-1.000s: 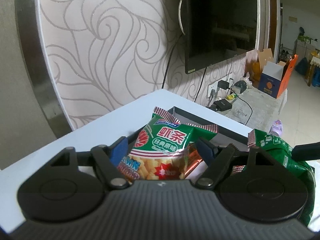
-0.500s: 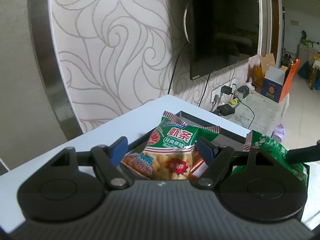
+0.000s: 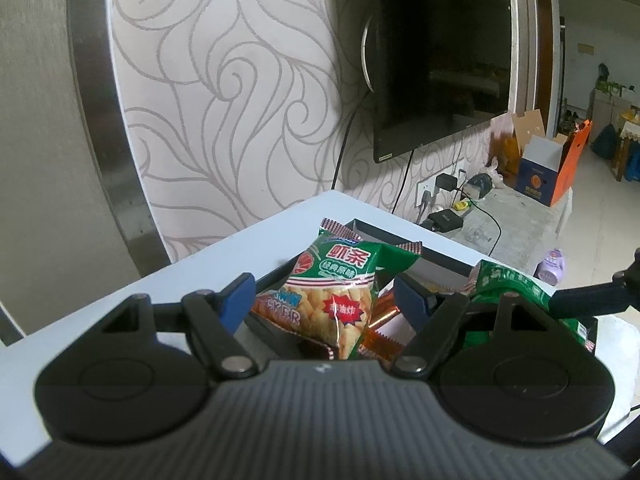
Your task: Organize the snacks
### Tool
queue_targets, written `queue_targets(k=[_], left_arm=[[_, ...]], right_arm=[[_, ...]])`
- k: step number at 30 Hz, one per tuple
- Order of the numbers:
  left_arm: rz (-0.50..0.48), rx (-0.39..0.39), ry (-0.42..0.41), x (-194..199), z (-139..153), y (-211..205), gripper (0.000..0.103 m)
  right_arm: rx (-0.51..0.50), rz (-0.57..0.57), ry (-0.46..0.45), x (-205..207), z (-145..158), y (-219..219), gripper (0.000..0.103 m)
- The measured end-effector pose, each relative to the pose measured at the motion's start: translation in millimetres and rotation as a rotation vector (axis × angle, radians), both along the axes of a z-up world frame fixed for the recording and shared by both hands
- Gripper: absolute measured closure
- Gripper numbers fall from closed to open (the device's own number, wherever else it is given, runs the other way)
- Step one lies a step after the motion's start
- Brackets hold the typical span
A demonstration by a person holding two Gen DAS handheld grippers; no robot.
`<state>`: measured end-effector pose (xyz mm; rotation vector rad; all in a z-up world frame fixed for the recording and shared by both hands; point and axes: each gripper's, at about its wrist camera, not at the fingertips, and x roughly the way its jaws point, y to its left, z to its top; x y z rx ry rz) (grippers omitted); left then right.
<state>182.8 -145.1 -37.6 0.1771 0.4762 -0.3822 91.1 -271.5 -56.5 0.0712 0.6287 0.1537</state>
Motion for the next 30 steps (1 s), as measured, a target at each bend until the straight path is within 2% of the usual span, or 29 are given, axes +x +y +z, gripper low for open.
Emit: queue_targets(k=[3,12,19,23,30], left_arm=[[0.000,-0.004,-0.001,-4,2,3,0.025],[-0.003,-0.039,-0.009,-29,15,16,0.025],[-0.067,-0.039,-0.045,-61,25,17,0.025],[-0.110,-0.056,-0.026,-78,26,16,0.025],[-0.187,-0.072,-0.007,-111,24,14,0.025]], right_arm=[[-0.044,0.007,-0.002,1,0,9,0.000],[-0.029,-0.034,-0.039,-20,17,21,0.000],[-0.011,-0.078,-0.054,-53,31,38,0.000],[0.013,-0.131,-0.064,-78,36,41,0.000],[-0.018,-0.207,-0.019,-113,34,55,0.000]])
